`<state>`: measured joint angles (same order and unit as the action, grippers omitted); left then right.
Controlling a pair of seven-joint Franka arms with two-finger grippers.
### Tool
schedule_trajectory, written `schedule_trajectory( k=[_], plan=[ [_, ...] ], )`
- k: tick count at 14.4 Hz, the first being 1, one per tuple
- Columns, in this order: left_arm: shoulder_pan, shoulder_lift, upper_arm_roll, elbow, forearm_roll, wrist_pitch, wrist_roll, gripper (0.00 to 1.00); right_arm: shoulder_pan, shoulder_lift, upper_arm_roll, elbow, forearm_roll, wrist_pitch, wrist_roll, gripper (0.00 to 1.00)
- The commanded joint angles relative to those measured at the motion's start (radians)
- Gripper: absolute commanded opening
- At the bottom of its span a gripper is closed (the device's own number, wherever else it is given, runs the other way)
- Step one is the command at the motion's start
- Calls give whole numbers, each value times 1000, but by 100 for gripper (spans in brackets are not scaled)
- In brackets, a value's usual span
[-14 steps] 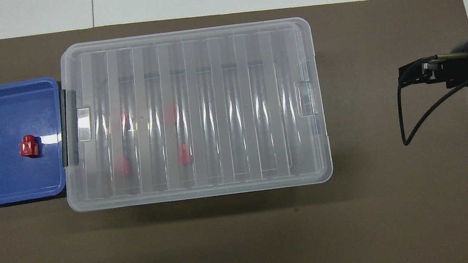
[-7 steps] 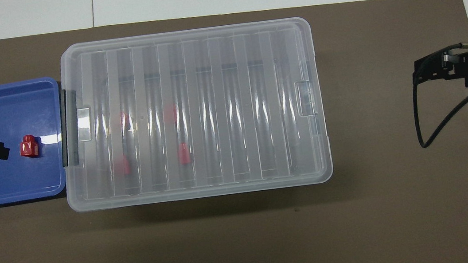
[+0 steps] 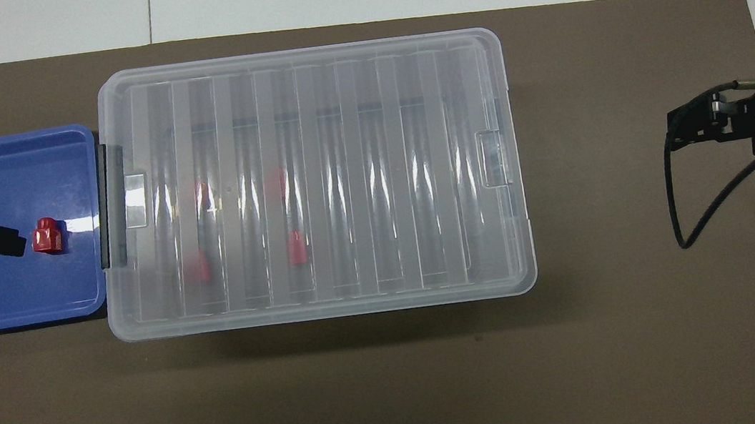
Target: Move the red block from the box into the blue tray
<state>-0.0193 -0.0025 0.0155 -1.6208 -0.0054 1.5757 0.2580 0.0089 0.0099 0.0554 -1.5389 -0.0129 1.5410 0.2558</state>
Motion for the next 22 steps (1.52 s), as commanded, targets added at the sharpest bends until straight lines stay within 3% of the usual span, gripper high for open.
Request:
schedule_trajectory(
  k=[1,4,22],
  plan=[
    [-10,-17,8,-11,18,4,-25,100,-1,-16,7,-12,-16,-13,2,100],
    [-14,-17,4,-11,18,4,-141,100,0,-16,11,-9,-36,-13,-64,100],
    [-15,-19,3,-13,18,4,-141,100,-12,-16,9,-14,4,-2,-63,100]
  ],
)
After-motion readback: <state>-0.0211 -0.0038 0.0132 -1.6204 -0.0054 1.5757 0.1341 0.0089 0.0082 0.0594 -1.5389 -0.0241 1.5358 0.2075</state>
